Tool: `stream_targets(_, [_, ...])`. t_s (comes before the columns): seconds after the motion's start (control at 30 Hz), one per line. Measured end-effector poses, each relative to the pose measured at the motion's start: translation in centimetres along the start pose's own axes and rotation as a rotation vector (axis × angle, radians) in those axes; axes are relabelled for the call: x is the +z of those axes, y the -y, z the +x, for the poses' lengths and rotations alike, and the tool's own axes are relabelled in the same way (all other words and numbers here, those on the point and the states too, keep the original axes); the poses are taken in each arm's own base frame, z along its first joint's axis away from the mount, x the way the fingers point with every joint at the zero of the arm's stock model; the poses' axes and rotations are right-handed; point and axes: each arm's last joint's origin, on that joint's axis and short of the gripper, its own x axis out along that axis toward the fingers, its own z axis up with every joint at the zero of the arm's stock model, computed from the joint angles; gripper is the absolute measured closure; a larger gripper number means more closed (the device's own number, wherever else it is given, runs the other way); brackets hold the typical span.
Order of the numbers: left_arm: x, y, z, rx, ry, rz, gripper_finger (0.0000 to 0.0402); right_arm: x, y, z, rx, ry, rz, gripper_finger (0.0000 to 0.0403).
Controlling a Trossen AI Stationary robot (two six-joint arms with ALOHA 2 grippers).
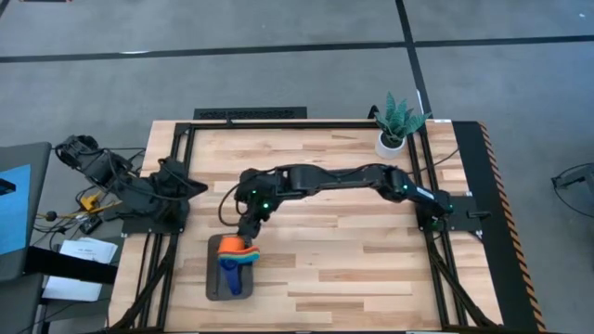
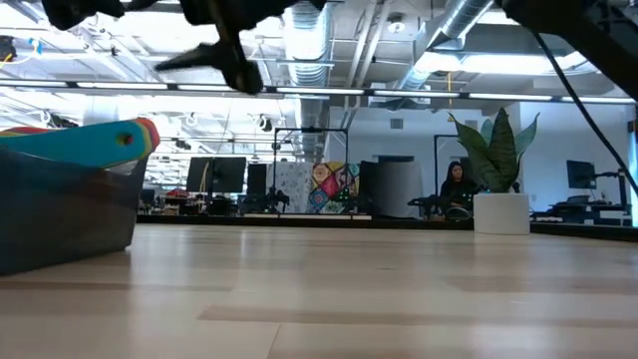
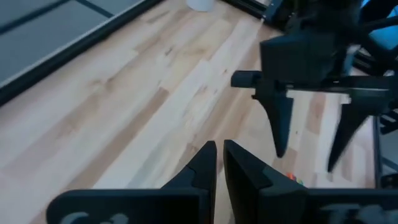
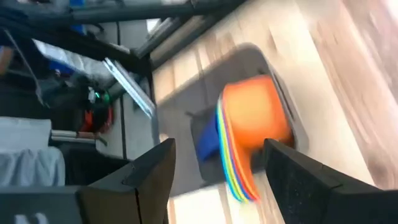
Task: Nest measuring cups in basket
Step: Return to Home Position
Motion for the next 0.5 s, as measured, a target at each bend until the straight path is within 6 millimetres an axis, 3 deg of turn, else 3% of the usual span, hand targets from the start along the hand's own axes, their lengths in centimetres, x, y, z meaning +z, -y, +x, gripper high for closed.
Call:
stream_targets(0.17, [0.1, 0.1, 0.1, 0.031, 0.032, 0.045, 0.0384, 0.0, -1.8, -3.3, -0.182, 0.103, -0.072, 0.0138])
stream_targets(0.33, [1.2, 0.2, -0.2, 0.088, 0.192, 0.102, 0.0384, 0.5, -6.3, -10.7, -0.294, 0.325, -0.208, 0.0138])
stream_targets(0.5, [2.6, -0.1, -0.6, 0.077, 0.331, 0.115, 0.0397, 0.0, -7.8, -17.5, -0.441, 0.393, -0.318, 0.0142])
